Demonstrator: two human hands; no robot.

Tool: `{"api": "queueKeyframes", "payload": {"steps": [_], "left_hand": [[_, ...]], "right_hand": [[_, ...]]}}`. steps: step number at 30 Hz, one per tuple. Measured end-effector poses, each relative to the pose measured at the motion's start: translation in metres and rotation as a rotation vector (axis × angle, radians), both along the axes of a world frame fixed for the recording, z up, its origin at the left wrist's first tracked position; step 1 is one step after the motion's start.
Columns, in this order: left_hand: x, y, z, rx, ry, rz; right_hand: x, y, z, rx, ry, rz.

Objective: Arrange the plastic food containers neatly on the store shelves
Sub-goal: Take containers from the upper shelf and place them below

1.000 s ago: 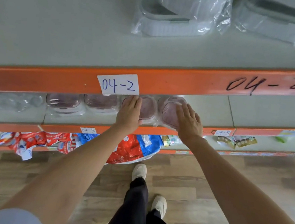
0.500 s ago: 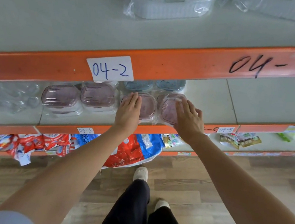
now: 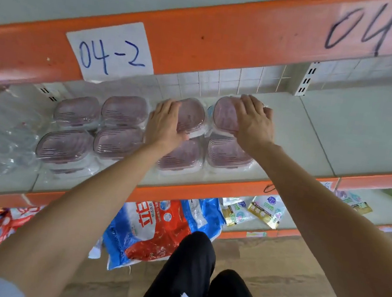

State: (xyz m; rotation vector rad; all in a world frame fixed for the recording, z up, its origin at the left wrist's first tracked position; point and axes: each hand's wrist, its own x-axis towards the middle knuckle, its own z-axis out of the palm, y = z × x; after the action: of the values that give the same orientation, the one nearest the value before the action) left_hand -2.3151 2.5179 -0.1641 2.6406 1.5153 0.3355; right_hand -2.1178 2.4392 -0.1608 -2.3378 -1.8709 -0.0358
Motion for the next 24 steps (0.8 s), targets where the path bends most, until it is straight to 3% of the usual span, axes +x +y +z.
{"api": "queueKeyframes", "payload": {"steps": [7,11,14,19,24], "left_hand": [[0.003,0.033,-0.02,-0.048,0.041,-0.049],[-0.001,0.027,-0.023,0.116,0.131,-0.007],[0.002,0.016,-0.028,0.161,0.215,0.008],[-0.004,0.002,-0.035,0.062,0.29,-0.05],[-0.015,-0.032,-0.019,0.079,0.241,-0.136]], "right_hand": [[0.005,0.038,-0.023,0.006,0.046,0.105],[-0.005,0.039,-0.031,0.129,-0.015,0.037],[-0.015,0.032,-0.042,0.111,-0.045,0.039],[-0.017,0.019,-0.048,-0.034,-0.065,0.049],[-0.029,-0.021,-0.036,0.061,-0.018,0.116]]}}
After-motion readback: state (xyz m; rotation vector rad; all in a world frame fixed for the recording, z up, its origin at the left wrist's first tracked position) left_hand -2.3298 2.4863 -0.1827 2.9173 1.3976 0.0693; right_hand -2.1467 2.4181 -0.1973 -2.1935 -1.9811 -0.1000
